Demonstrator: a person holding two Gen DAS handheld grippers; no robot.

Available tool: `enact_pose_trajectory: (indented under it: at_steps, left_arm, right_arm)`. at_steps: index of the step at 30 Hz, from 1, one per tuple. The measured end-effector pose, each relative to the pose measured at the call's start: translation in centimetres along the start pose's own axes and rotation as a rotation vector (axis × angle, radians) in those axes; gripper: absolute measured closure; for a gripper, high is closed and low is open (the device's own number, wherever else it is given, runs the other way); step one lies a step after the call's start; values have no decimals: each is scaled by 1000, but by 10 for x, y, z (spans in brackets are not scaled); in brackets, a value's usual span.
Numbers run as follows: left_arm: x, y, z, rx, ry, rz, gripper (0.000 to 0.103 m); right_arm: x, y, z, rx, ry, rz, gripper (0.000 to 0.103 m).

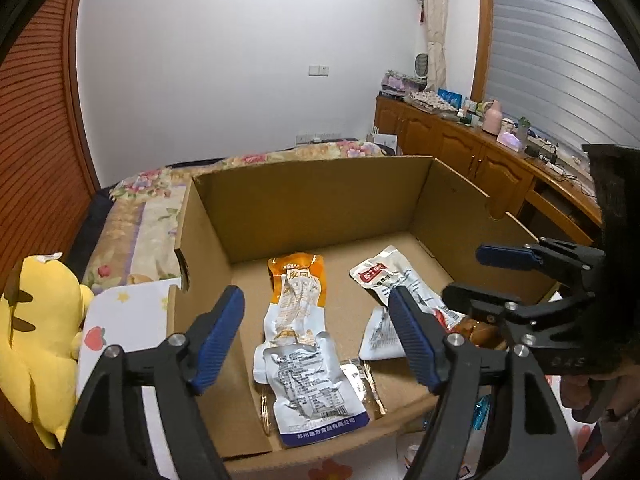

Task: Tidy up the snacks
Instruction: 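Move both tools back over the remaining snacks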

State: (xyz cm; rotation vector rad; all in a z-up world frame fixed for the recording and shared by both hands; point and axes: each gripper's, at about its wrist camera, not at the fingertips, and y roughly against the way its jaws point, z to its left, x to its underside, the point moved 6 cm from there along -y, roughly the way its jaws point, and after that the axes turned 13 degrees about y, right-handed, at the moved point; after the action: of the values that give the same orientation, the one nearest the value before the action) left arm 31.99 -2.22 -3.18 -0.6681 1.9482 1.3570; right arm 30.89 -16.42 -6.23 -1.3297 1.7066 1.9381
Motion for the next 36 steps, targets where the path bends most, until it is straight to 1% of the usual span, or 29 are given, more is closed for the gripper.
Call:
enact_pose_trajectory:
  at_steps: [3,5,8,12,15,18,21,24,30,32,36]
  left_arm:
    - [1,9,-2,-5,-11,-27,21]
    - [3,17,-3,-2,-16,-54,11]
    - [8,27,-6,-16,-33,-105,3]
    - [19,37,-10,-9,-52,-127,3]
    - [29,47,-13,-8,-63,-143,3]
    - [39,56,-12,2,-55,-152,3]
    - [50,63,-7,17,-37,-151,3]
    - [65,64,0,21,-28,-129,3]
    - [95,63,18,8,-5,-58,3]
    - [102,63,22,-3,0,-48,3]
    - [119,61,28,4,5,-14,3]
  right_arm:
    - [2,16,4,-3,0,-28,31]
    - [4,28,7,-8,0,-50,31]
    - [11,51,10,-2,-11,-97,31]
    - [24,75,17,4,-18,-147,30]
    - [35,88,25,11,-11,-167,28]
    - [46,95,34,-19,2,-164,28]
    - [57,100,41,-18,23,-158,28]
    - [71,102,49,-41,23,-140,28]
    - [108,93,68,-79,54,-69,28]
    - [118,91,76,-87,69,-51,28]
    - [132,83,92,-116,108,-11,28]
